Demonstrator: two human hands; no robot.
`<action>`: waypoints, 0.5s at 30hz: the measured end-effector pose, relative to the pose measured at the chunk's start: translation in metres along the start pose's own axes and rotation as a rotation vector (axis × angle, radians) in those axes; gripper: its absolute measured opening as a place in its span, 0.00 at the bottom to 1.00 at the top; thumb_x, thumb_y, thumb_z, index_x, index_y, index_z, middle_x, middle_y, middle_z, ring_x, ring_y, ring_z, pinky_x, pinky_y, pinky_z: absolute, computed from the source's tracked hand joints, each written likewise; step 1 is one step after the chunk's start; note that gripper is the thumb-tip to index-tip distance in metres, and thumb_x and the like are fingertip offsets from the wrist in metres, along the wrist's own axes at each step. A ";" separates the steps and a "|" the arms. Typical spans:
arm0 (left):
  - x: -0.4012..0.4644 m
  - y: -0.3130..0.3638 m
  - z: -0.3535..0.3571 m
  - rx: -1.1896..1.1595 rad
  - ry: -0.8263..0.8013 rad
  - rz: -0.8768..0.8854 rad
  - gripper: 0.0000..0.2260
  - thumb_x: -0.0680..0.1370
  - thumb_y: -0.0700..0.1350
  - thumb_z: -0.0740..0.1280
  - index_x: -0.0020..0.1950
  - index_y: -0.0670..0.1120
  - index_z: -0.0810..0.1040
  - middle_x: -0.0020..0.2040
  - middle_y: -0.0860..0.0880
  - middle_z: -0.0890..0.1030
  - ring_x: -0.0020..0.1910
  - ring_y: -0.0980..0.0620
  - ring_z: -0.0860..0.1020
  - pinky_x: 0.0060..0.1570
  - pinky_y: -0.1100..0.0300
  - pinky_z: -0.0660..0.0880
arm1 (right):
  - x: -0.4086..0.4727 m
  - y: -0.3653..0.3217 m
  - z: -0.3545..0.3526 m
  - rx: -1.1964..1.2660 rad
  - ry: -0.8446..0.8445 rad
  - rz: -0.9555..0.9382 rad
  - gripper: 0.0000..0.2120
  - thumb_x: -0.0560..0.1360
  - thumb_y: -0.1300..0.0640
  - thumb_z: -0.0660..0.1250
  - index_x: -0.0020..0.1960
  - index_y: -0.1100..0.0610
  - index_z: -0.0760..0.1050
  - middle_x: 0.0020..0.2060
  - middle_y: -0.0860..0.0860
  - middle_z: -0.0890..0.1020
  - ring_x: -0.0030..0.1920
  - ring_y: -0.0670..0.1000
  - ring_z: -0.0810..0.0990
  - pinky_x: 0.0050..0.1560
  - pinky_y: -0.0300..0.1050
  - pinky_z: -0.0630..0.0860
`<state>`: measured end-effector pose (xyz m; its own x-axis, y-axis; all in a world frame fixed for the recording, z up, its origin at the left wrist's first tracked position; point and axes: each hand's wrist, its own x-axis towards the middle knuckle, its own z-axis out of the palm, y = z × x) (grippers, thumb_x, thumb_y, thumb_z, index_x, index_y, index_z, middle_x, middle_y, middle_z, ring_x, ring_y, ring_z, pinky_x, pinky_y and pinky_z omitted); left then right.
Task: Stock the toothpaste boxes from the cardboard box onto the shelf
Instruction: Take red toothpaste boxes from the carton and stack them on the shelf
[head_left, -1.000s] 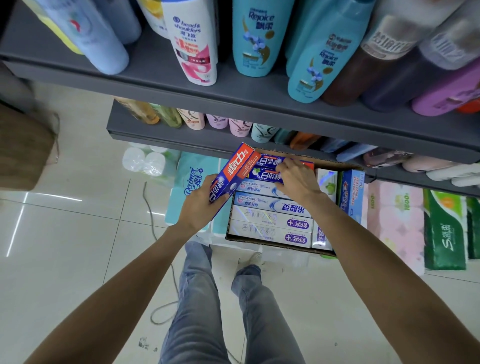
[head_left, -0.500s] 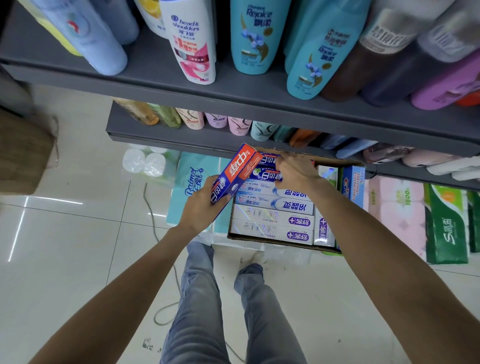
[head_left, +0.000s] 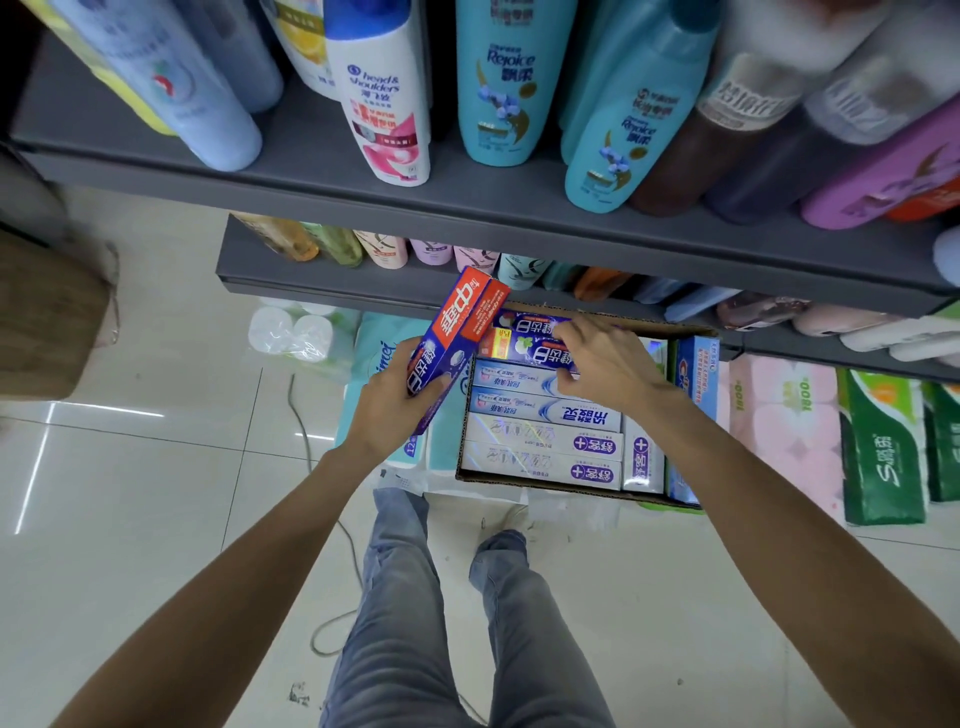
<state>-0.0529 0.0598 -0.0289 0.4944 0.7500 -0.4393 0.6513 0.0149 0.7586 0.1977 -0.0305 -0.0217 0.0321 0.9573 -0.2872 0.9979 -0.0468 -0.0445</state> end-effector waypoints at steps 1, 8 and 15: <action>-0.003 0.001 -0.003 -0.045 0.011 -0.017 0.24 0.76 0.52 0.66 0.69 0.47 0.64 0.63 0.48 0.76 0.55 0.50 0.79 0.49 0.57 0.77 | -0.006 -0.002 -0.003 0.011 0.002 0.014 0.20 0.64 0.54 0.72 0.51 0.63 0.75 0.43 0.58 0.80 0.41 0.58 0.80 0.31 0.46 0.76; -0.027 0.004 -0.018 -0.318 -0.009 -0.185 0.17 0.75 0.49 0.67 0.61 0.52 0.66 0.57 0.52 0.78 0.49 0.52 0.81 0.48 0.58 0.78 | -0.030 -0.042 0.010 0.156 -0.167 0.126 0.24 0.74 0.46 0.64 0.64 0.58 0.67 0.58 0.55 0.76 0.57 0.55 0.75 0.50 0.47 0.75; -0.043 0.010 -0.023 -0.286 -0.027 -0.226 0.16 0.76 0.51 0.67 0.60 0.53 0.65 0.56 0.54 0.77 0.49 0.51 0.81 0.45 0.59 0.78 | -0.030 -0.055 0.014 0.252 -0.232 0.197 0.25 0.78 0.45 0.61 0.68 0.58 0.60 0.62 0.56 0.76 0.57 0.57 0.78 0.49 0.48 0.75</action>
<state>-0.0811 0.0426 0.0089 0.3739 0.6891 -0.6207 0.5606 0.3652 0.7432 0.1407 -0.0608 -0.0242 0.1792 0.8345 -0.5211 0.9281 -0.3192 -0.1919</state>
